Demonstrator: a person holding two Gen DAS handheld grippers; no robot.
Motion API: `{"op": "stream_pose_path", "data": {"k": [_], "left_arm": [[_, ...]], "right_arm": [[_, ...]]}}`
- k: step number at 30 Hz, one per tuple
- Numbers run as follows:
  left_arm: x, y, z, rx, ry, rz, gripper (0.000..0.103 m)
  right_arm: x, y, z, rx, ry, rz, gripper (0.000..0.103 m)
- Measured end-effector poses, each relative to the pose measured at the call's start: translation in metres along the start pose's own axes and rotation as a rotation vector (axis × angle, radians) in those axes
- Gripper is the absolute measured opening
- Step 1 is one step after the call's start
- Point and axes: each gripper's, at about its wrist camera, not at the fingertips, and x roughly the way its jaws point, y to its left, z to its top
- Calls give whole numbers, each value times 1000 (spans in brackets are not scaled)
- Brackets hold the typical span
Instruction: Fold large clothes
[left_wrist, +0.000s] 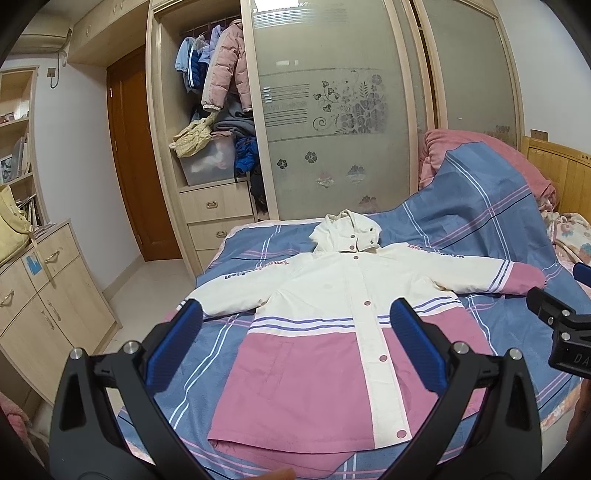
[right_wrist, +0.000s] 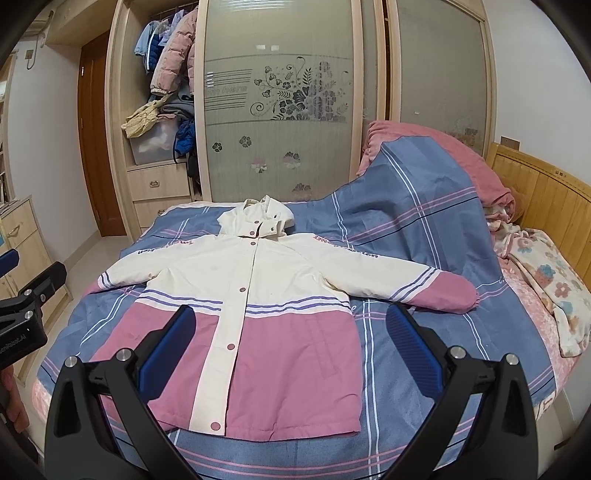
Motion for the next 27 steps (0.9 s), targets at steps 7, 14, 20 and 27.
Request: {"op": "stream_pose_path", "data": {"k": [7,14,20,27], "left_arm": [[3,-4,1,12,-3,-13,101],[8,-9,3,23,0,-26,101],[15,-11,-1,19,15,-21,101],[22,-11,-1,19,30,-25,101]], "right_arm": [[5,-2,-1,6,16,-5,102],[10,-3,-1,11,7,-11,102],[14,-3,-1,11,3,-40,102],[22,-3,-4,13,23,-28,102]]}}
